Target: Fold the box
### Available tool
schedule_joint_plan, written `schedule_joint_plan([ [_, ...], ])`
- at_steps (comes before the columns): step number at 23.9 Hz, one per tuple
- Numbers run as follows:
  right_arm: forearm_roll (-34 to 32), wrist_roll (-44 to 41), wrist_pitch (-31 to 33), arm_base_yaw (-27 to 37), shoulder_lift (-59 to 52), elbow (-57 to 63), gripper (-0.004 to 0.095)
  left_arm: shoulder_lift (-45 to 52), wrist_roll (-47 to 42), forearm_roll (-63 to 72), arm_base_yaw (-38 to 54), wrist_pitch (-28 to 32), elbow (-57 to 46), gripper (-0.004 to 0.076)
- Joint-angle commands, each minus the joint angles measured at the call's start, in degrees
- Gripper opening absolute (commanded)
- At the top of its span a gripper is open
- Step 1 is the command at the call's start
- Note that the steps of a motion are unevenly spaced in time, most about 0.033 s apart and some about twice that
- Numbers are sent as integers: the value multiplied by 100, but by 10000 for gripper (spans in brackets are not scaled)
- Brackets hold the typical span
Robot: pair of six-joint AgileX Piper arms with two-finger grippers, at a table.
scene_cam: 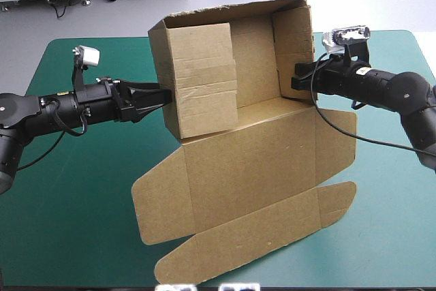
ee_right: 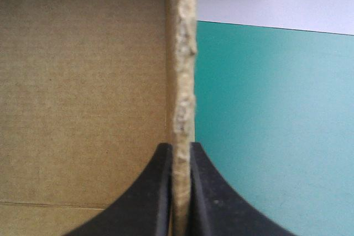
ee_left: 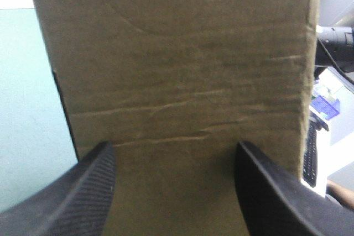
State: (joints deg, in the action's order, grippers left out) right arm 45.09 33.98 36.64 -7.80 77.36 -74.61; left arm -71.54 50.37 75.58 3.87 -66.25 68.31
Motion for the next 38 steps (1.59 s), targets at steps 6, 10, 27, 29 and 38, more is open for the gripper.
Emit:
schedule_joint_plan([
  [6,447,-17,-354,7,-199,-170,0,145,-70,226,-59,445,159,456],
  [10,447,-17,-512,7,-199,-170,1,145,-70,226,-59,473,159,456],
  [27,356,26,-986,7,-140,-170,1,-213,-70,225,-59,1247,159,452],
  [29,343,26,-986,7,-43,-170,1,-213,-70,225,-59,1247,159,440],
  [38,356,26,-1076,7,86,-182,0,-213,-70,247,-59,1038,159,441],
])
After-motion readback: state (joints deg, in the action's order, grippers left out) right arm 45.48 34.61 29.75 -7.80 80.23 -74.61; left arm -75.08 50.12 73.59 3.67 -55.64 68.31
